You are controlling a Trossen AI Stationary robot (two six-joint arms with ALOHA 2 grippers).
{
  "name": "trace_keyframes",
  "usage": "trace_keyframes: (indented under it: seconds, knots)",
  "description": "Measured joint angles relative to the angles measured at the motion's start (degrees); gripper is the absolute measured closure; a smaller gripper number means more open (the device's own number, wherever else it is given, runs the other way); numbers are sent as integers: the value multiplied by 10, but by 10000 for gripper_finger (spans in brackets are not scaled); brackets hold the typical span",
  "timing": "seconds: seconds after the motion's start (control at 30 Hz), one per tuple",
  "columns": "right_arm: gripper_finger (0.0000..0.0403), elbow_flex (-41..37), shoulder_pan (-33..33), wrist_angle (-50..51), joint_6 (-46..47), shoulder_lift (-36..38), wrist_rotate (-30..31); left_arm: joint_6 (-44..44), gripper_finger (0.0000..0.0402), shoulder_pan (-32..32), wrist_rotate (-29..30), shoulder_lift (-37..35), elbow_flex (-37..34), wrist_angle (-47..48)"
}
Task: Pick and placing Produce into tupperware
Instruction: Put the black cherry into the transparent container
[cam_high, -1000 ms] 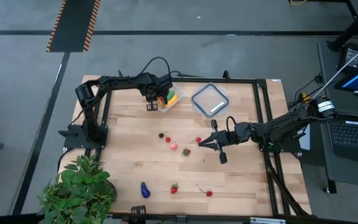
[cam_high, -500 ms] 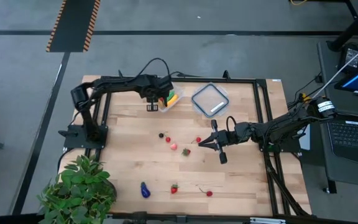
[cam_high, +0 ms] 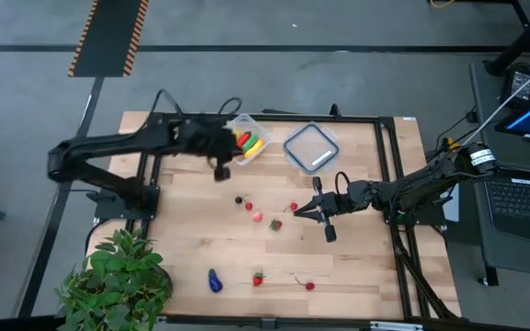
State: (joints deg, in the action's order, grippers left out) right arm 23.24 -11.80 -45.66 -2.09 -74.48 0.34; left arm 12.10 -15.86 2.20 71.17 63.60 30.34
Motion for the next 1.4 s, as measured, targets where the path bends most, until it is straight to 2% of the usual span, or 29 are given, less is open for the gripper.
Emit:
trace_keyframes:
  seconds: [0.2,0.4,0.7,0.87,1.1,1.33,1.4]
  knots:
    - [380,0,0,-10,0,0,0,-40,382,83,2,-100,-112,-91]
    - [380,0,-4,-38,4,0,-1,-74,393,151,2,-167,-232,-190]
    - [379,0,-27,-47,3,0,-6,-76,398,221,-14,-188,-340,-321]
    - [380,0,-28,-43,4,0,-6,-76,388,258,-67,-187,-382,-421]
    - [380,0,-28,-42,3,0,-6,-75,373,289,-68,-187,-391,-429]
    - [380,0,-28,-36,3,0,-6,-75,361,290,-31,-187,-391,-439]
    - [380,0,-28,-33,3,0,-6,-75,357,291,-2,-187,-391,-439]
